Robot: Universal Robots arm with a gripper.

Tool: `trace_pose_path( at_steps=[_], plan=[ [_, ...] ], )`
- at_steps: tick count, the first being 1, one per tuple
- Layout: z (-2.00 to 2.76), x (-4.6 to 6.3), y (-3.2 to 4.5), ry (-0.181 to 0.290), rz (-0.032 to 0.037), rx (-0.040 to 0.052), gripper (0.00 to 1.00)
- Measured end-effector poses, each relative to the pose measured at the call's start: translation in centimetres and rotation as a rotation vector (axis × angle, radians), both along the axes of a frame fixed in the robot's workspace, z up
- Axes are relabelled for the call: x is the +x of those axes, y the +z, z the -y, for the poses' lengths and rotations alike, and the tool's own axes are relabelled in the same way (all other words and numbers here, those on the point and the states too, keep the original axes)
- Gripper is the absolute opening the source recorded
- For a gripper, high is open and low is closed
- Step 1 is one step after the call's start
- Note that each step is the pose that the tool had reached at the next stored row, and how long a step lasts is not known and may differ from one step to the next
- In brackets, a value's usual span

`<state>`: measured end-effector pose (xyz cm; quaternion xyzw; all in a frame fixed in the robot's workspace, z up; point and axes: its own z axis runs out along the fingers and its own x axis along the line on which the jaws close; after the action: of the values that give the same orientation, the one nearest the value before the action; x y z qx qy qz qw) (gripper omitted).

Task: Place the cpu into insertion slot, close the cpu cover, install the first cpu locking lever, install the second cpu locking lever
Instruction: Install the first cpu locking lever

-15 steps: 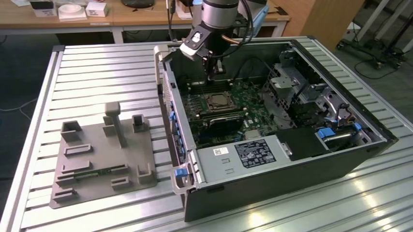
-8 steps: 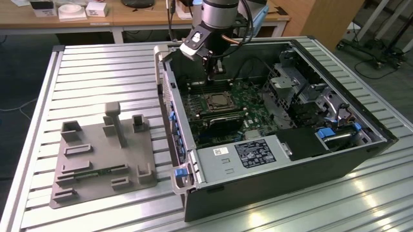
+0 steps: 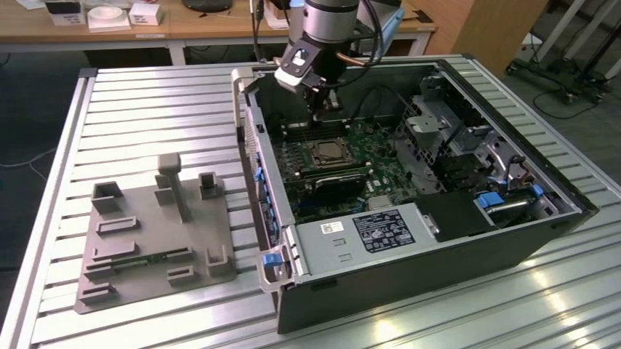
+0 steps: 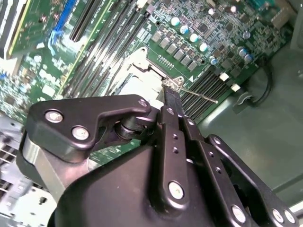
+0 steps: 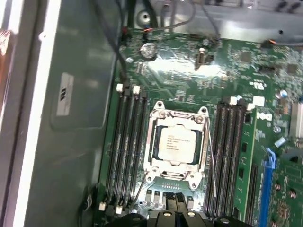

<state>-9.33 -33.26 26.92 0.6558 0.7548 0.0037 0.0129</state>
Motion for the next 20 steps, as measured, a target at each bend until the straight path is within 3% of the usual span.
trace_pose_path(
  at_steps=[20],
  plan=[
    [0.00, 0.00, -0.04, 0.362, 0.0000, 0.0001, 0.10]
  ],
)
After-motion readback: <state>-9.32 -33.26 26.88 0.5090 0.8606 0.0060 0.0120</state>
